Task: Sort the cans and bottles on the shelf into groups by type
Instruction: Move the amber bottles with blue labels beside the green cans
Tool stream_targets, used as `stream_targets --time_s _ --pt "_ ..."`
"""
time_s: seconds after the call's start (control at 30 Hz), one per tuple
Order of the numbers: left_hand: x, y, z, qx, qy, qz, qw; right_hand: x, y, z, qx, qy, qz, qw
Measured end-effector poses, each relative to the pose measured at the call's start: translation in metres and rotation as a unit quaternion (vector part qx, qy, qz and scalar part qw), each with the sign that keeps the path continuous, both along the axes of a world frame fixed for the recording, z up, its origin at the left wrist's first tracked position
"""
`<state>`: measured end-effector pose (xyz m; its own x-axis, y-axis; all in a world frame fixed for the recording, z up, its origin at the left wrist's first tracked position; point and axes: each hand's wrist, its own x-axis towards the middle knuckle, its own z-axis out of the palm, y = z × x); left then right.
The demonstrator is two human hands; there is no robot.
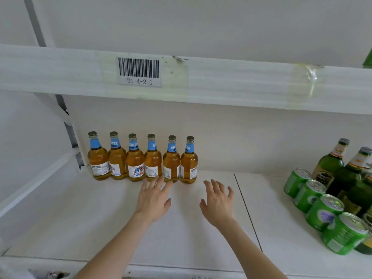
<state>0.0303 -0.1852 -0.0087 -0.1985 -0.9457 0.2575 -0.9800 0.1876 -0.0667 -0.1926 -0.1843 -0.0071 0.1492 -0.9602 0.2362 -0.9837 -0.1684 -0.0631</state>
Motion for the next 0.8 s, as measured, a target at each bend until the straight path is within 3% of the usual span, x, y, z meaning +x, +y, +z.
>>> stream_targets --time_s 0.23,0.47,0.6,0.8 --pt "0.014 -0.060 0.008 -0.044 0.060 -0.007 0.997 0.016 -0.064 0.007 -0.007 -0.076 -0.019 0.997" --pt "0.013 -0.113 0.029 -0.085 0.232 -0.044 0.968 0.038 -0.126 0.028 0.027 -0.308 -0.016 0.951" --pt "0.005 -0.141 0.038 -0.050 0.329 -0.024 0.943 0.053 -0.155 0.037 0.071 -0.417 -0.012 0.906" --pt "0.004 -0.169 0.036 0.037 0.402 0.006 0.915 0.062 -0.179 0.028 0.074 -0.465 0.003 0.882"
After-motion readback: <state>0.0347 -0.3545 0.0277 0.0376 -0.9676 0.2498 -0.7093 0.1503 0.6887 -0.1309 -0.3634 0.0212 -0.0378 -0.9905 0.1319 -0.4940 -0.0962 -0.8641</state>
